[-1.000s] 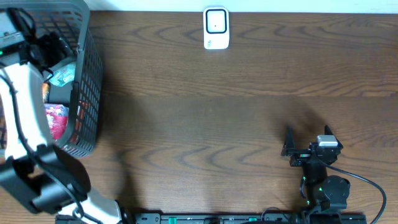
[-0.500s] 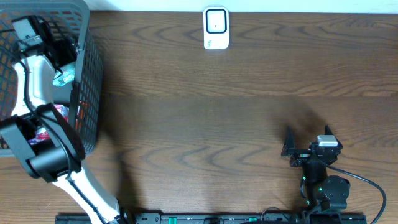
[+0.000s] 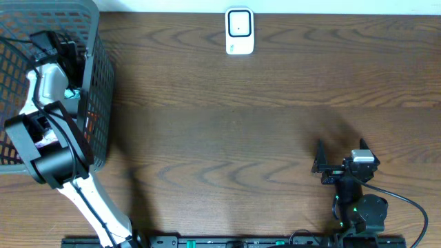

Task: Scan the item barcode
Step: 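Lower the left gripper into the basket and grasp the green wrapper, then carry the green wrapper out and drop it on the table center, then reach the left gripper into the basket and grasp the pink floral pack, then carry the pink pack to the table center and release it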

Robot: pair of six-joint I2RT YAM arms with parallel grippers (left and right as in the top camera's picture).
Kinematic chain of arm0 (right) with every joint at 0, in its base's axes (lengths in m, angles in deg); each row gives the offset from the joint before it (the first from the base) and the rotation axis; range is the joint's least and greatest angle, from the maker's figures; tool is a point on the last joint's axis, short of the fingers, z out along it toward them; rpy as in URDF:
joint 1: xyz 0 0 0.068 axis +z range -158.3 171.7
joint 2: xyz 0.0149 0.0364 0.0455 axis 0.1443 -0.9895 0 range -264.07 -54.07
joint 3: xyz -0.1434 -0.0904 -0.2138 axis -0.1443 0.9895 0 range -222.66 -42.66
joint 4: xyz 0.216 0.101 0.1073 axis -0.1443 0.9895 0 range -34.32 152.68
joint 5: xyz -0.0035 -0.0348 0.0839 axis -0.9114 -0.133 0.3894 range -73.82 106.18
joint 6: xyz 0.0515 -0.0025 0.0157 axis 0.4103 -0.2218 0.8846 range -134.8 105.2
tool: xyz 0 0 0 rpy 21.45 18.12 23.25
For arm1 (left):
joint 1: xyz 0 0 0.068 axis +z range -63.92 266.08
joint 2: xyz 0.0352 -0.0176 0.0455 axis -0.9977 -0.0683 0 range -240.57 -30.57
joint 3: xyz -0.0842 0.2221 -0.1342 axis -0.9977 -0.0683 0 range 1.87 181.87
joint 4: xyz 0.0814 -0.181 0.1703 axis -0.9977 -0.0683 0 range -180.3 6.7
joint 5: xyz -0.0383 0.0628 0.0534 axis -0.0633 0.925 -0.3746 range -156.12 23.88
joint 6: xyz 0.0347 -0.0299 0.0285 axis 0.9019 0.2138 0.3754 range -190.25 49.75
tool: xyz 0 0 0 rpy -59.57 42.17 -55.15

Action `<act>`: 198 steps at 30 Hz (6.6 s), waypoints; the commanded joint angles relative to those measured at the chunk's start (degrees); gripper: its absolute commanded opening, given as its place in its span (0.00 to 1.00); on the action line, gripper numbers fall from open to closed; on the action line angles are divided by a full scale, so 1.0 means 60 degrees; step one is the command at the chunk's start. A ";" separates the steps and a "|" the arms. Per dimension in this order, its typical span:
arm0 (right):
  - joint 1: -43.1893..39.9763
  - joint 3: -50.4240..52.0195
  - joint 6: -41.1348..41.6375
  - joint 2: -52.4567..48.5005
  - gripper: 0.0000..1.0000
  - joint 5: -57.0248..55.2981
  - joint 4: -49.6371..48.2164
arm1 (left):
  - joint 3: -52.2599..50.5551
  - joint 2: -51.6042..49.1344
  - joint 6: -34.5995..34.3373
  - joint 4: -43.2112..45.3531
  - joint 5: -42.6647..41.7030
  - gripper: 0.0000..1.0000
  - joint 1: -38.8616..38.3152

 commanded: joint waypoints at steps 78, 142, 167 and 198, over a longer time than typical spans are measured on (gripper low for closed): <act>0.0036 0.0036 -0.0073 0.0051 0.99 -0.0051 0.0007 | 0.0401 0.1912 -0.6954 -0.0889 -0.2983 0.64 -0.8859; 0.0036 0.0036 -0.0073 0.0051 0.99 -0.0051 0.0007 | -0.1180 0.1333 -0.7206 -0.4171 0.2645 0.07 0.1195; 0.0036 0.0036 -0.0073 0.0051 0.99 -0.0047 0.0007 | -0.0772 0.9712 -0.7665 0.0437 -0.2849 0.07 -0.1253; 0.0036 0.0036 -0.0073 0.0051 0.99 -0.0047 0.0007 | -0.0973 0.2397 -0.5690 -0.0827 -0.1158 0.76 -0.9307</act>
